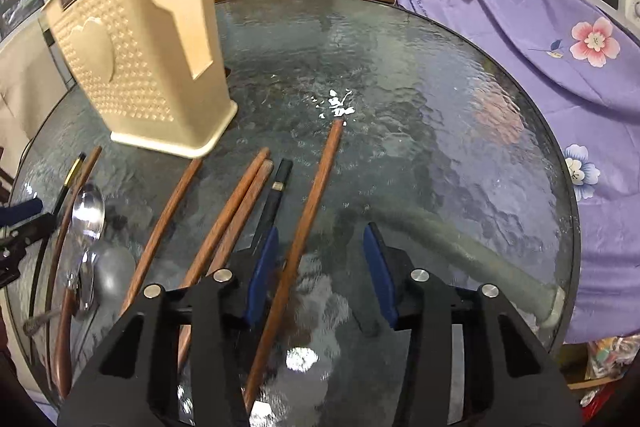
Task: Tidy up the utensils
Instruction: 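Grasp the gold-tipped black chopstick with the left tool while the right tool grasps a brown wooden chopstick, then lift both chopsticks and carry them over the cream utensil holder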
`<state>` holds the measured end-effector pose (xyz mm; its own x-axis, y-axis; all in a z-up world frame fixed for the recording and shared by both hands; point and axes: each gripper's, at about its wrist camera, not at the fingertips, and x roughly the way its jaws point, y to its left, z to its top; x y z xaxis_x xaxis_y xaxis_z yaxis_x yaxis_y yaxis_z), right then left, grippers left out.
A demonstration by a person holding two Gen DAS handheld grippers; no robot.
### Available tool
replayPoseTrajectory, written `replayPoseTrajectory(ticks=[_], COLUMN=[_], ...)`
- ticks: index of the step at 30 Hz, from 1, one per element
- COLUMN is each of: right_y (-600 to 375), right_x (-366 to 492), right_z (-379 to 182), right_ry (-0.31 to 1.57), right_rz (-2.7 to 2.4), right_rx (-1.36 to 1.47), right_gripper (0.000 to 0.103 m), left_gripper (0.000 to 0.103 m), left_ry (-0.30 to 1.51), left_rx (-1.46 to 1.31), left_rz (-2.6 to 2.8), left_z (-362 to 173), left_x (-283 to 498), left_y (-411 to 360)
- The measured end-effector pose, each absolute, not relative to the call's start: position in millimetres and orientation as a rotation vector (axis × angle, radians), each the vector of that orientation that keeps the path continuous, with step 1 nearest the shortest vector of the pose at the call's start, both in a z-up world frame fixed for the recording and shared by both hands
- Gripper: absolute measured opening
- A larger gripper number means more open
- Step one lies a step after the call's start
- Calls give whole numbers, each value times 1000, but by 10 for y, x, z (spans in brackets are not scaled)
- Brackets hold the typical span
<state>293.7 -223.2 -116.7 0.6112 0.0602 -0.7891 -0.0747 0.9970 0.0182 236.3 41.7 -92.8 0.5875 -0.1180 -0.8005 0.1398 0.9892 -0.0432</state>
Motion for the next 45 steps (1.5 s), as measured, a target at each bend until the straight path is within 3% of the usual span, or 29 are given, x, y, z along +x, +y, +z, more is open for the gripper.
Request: replayPoseTrajectory(ticks=[11,16,32,45], right_y=[-2261,-2277,-2523,-2763], right_x=[3268,3378,3395,2837], right_z=[-1122,-1119,-922,108], right_ry=[942,946,851,561], right_rz=[85,78,143,350], right_rx=[-8,4,140,226], right_gripper=[23,11,7,7], left_gripper=[26,8,7,7], left_ry=[975,974,943,652], left_rx=[88,80,-24,-127], left_rz=[-108,-88,-107,-172], left_z=[-908,-905,-871,140], left_x=[2766,2855,2908,2420], left_y=[281,316,440,605])
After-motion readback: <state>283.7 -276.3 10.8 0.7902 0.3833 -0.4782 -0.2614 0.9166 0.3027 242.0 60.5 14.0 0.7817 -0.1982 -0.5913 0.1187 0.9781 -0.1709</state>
